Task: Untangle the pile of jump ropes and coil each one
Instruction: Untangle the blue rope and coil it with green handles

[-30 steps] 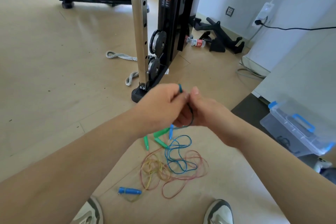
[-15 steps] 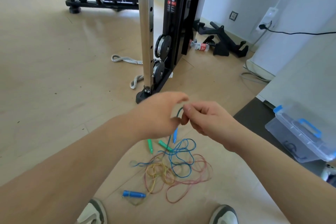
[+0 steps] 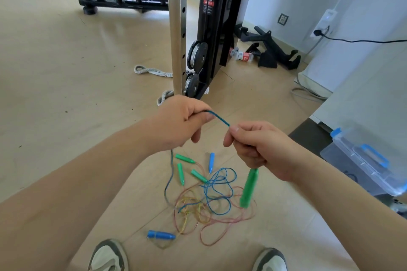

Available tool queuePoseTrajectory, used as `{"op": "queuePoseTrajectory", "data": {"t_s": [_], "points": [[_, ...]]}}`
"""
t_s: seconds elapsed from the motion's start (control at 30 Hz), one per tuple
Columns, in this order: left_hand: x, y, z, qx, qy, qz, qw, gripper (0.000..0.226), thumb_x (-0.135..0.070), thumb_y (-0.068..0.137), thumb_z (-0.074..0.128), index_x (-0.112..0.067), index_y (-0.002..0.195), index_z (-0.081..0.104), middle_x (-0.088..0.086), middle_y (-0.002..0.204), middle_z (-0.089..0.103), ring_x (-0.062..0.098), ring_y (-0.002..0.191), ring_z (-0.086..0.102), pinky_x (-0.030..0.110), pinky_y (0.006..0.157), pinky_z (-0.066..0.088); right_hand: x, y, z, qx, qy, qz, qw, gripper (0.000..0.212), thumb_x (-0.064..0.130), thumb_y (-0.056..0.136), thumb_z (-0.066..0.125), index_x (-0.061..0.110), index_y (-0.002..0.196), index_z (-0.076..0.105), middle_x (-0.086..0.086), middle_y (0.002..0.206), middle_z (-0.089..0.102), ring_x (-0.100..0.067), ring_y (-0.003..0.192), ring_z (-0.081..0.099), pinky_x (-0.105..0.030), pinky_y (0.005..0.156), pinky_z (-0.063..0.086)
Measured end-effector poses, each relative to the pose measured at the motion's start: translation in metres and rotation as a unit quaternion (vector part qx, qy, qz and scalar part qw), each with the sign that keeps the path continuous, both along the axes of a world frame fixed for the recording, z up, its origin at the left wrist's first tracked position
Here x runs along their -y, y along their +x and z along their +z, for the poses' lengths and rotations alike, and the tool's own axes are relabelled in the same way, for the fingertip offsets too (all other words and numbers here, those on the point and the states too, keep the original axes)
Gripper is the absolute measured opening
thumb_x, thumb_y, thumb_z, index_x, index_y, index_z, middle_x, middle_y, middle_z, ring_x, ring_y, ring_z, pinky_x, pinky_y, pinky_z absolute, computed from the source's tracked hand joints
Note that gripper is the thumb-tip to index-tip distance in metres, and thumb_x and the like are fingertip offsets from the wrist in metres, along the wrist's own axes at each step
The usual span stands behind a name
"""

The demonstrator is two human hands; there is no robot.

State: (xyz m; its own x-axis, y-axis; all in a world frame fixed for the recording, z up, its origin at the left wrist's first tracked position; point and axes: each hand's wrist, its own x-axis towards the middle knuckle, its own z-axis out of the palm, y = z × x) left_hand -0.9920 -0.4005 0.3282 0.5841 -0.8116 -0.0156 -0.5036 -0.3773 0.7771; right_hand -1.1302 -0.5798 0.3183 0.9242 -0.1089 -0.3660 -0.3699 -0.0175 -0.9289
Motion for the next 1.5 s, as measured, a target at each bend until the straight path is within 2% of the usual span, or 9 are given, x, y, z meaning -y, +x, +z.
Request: {"op": "queuePoseTrajectory", "data": {"t_s": [0.3, 0.47, 0.7, 0.9, 0.93, 0.97, 1.0, 1.2, 1.5], "points": [[0.009, -0.015, -0.017, 0.054, 0.089, -0.044, 0.994, 0.027, -0.04, 0.105, 0.046, -0.032, 0.097, 0.071, -0.004, 0.07, 0.071, 0.004, 0.054, 0.055, 0.015, 0.048, 0.041, -0.01, 0.002, -0.001, 0.002, 0.028, -0.022, 0.999, 0.04, 0.037, 0.108, 0.044, 0.006, 0.098, 0.068, -0.012, 0.061, 0.053, -0.023, 0.048, 0.041, -0.03, 0.049, 0.033], [0.011, -0.012, -0.018, 0.043, 0.04, -0.036, 0.998, 0.018, -0.039, 0.103, 0.054, -0.036, 0.112, 0.069, -0.009, 0.071, 0.071, 0.004, 0.056, 0.057, 0.023, 0.055, 0.045, -0.005, 0.0, 0.004, -0.017, 0.086, -0.047, 0.995, 0.034, 0.029, 0.106, 0.045, 0.014, 0.078, 0.057, -0.002, 0.056, 0.034, -0.017, 0.052, 0.019, -0.032, 0.053, 0.012], [0.015, -0.031, -0.022, 0.079, 0.103, -0.073, 0.989, 0.018, -0.036, 0.106, 0.044, -0.026, 0.099, 0.058, -0.002, 0.077, 0.066, 0.011, 0.07, 0.062, 0.03, 0.068, 0.052, 0.0, 0.006, 0.01, 0.092, 0.304, -0.205, 0.926, 0.034, 0.023, 0.111, 0.036, 0.003, 0.106, 0.064, -0.021, 0.111, 0.075, -0.029, 0.095, 0.076, -0.039, 0.086, 0.063], [0.027, -0.061, -0.016, 0.141, 0.147, -0.131, 0.97, 0.034, -0.043, 0.102, 0.05, -0.017, 0.08, 0.058, -0.004, 0.064, 0.052, 0.009, 0.059, 0.047, 0.031, 0.059, 0.04, 0.002, 0.006, -0.013, 0.134, -0.141, -0.21, 0.958, 0.043, 0.033, 0.094, 0.068, -0.01, 0.098, 0.066, -0.028, 0.102, 0.073, -0.046, 0.086, 0.063, -0.063, 0.108, 0.036], [0.026, -0.057, -0.012, 0.134, 0.123, -0.114, 0.977, 0.028, -0.042, 0.099, 0.055, -0.02, 0.084, 0.063, -0.006, 0.063, 0.053, 0.006, 0.058, 0.048, 0.029, 0.058, 0.041, 0.003, 0.004, -0.014, 0.139, -0.186, -0.191, 0.954, 0.051, 0.037, 0.091, 0.068, -0.013, 0.095, 0.062, -0.028, 0.086, 0.069, -0.044, 0.076, 0.058, -0.036, 0.075, 0.034], [0.025, -0.051, -0.009, 0.124, 0.093, -0.089, 0.984, 0.021, -0.039, 0.097, 0.059, -0.022, 0.087, 0.066, -0.008, 0.062, 0.054, 0.003, 0.057, 0.049, 0.024, 0.056, 0.04, 0.004, 0.002, -0.013, 0.141, -0.2, -0.177, 0.953, 0.053, 0.041, 0.089, 0.067, -0.012, 0.093, 0.063, -0.021, 0.083, 0.07, -0.026, 0.073, 0.037, -0.049, 0.08, 0.053], [0.023, -0.046, -0.005, 0.113, 0.057, -0.064, 0.99, 0.016, -0.037, 0.096, 0.062, -0.023, 0.088, 0.067, -0.008, 0.061, 0.054, 0.002, 0.056, 0.049, 0.017, 0.053, 0.037, 0.005, 0.001, -0.011, 0.137, -0.2, -0.169, 0.955, 0.047, 0.042, 0.086, 0.067, -0.005, 0.091, 0.07, -0.021, 0.091, 0.075, -0.048, 0.113, 0.052, -0.053, 0.084, 0.055], [0.013, -0.017, -0.007, 0.072, -0.127, 0.02, 0.989, 0.014, -0.034, 0.091, 0.073, -0.022, 0.084, 0.071, 0.003, 0.071, 0.072, 0.024, 0.068, 0.067, 0.041, 0.066, 0.054, 0.001, -0.005, 0.0, 0.078, -0.12, -0.033, 0.989, 0.02, 0.009, 0.102, 0.058, 0.002, 0.099, 0.076, -0.014, 0.077, 0.075, -0.023, 0.068, 0.065, -0.029, 0.067, 0.051], [0.007, -0.02, -0.033, 0.155, 0.078, -0.043, 0.984, 0.018, -0.035, 0.103, 0.05, -0.027, 0.103, 0.066, 0.0, 0.076, 0.064, 0.02, 0.072, 0.059, 0.036, 0.069, 0.051, -0.014, 0.002, 0.012, 0.094, 0.085, -0.124, 0.984, 0.025, 0.013, 0.108, 0.044, 0.001, 0.095, 0.062, -0.022, 0.089, 0.076, -0.028, 0.068, 0.07, -0.031, 0.06, 0.055]]}}
